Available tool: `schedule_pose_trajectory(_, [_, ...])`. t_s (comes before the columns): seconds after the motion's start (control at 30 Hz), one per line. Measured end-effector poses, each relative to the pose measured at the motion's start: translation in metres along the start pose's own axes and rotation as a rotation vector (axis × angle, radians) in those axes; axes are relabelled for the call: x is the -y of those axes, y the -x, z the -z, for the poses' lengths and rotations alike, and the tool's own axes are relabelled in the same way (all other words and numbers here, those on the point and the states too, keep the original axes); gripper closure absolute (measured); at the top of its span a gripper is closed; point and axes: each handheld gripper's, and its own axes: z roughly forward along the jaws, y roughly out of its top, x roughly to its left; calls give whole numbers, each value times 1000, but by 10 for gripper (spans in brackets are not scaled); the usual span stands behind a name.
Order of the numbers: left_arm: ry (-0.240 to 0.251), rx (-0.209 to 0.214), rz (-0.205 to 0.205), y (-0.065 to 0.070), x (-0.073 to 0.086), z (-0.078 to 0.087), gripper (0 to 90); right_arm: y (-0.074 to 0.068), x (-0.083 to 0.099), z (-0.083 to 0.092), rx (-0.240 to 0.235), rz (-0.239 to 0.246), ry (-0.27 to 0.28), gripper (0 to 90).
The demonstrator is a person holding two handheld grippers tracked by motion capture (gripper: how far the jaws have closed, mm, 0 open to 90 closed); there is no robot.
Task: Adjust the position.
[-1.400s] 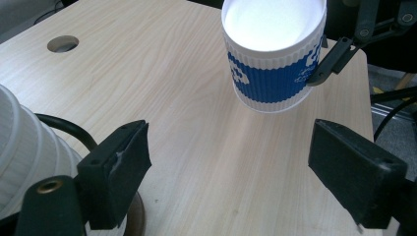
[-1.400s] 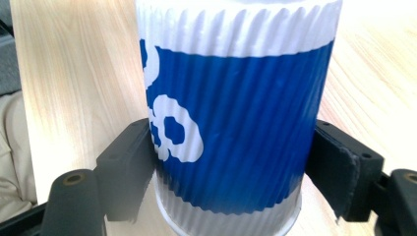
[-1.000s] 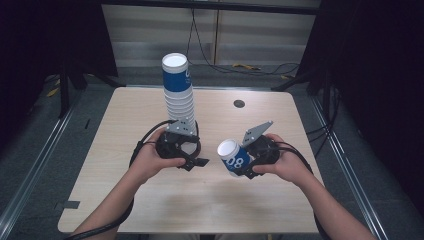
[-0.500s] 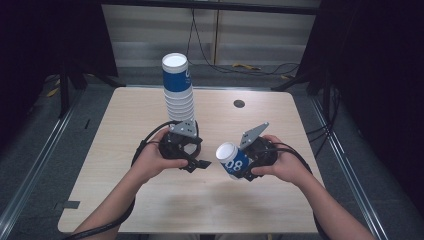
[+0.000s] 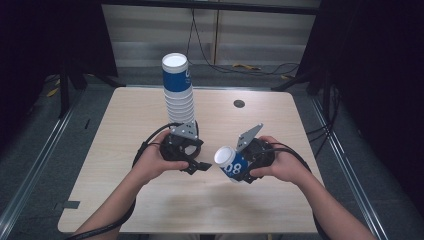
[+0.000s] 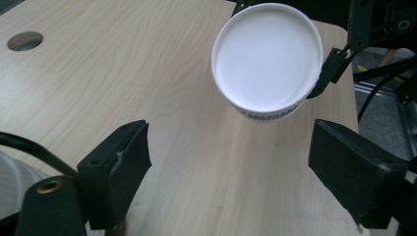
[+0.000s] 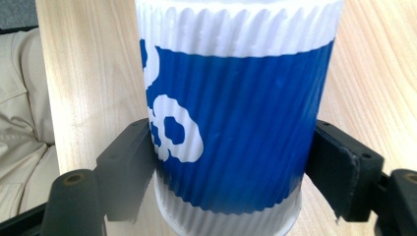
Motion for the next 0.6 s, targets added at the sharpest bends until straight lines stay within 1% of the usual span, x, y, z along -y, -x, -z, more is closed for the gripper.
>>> schedule_pose_trajectory(0.03, [-9,3,-6,0,0,0,157,0,-1,0,-1,4,-9,230])
schedule_pose_trajectory(0.07, [-4,5,-3,1,-1,-1,157,-1,-2,-1,-1,3,-11,230])
schedule_pose_trajectory(0.1, [2,6,4,1,-1,-2,157,0,-2,-2,-3,19,-7,231])
schedule_pose_trajectory(0.13, [1,10,2,1,-1,-2,157,0,-3,-2,-7,14,-12,230])
schedule_pose_trajectory(0.2, [-7,12,-9,1,-3,-3,157,0,-3,-4,-8,19,-16,231])
schedule_pose_trajectory(0.23, [-8,19,-3,2,-3,-4,157,0,-4,-4,-13,25,-21,230])
schedule_pose_trajectory(0.27, [-11,21,-9,1,-4,-4,157,0,-4,-5,-11,28,-25,231])
schedule_pose_trajectory(0.33, [-15,25,-7,1,-4,-6,157,-1,-5,-6,-20,33,-28,231])
schedule_pose_trajectory(0.37, [-12,25,1,2,-5,-7,157,-1,-6,-6,-19,28,-34,231])
schedule_pose_trajectory(0.43, [-21,32,-14,1,-5,-8,157,-1,-7,-6,-17,40,-29,231])
schedule_pose_trajectory(0.57, [-33,41,-12,4,-6,-13,158,-2,-8,-6,-18,40,-29,230])
schedule_pose_trajectory(0.6, [-36,45,-23,3,-7,-14,158,-2,-9,-6,-16,46,-31,230])
